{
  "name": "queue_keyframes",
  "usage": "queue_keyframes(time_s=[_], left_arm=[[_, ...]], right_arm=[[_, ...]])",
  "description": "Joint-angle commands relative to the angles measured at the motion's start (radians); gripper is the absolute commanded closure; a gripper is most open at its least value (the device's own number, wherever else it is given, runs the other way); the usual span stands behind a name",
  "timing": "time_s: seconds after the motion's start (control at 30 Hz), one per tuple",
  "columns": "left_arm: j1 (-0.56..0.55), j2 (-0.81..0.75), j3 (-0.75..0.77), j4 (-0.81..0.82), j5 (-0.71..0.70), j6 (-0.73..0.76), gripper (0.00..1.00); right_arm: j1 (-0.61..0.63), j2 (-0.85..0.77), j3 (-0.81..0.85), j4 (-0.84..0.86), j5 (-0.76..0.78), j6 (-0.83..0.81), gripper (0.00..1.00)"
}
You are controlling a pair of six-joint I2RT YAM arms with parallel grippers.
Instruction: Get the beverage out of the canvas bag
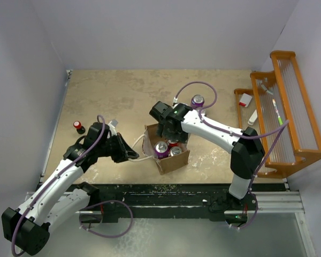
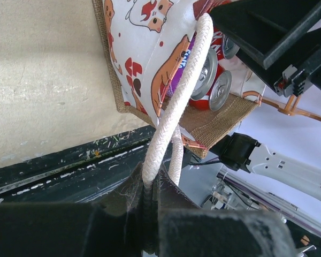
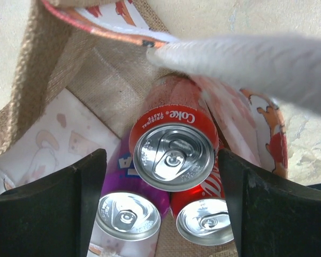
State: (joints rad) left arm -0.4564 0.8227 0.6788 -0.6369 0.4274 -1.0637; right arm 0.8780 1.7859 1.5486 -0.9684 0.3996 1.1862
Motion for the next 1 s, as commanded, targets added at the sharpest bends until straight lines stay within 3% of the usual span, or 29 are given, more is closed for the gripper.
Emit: queue_keyframes(time_s=[0.0,0.57,0.8,0.97], left_arm=[[0.002,-0.005,0.014,-0.020,0.037,0.035,1.00],[0.002,-0.030,0.000,-0.038,0.014,0.015,1.00],[0.002,-0.028,0.003,-0.045,0.013,0.011,1.00],[0.002,-0.001,0.019,-0.046,0.015,0.028,1.00]], right_arm=[[-0.019,0.003,-0.025,0.035,0.023,0.001,0.16],[-0.042,0.101,-0.088,0.114,-0.075,-0.067,0.19],[-0.042,0.086,-0.079,0.124,-0.090,-0.085,0.27],[-0.042,0.039,-0.068,0.132,-0.101,-0.097,0.56]])
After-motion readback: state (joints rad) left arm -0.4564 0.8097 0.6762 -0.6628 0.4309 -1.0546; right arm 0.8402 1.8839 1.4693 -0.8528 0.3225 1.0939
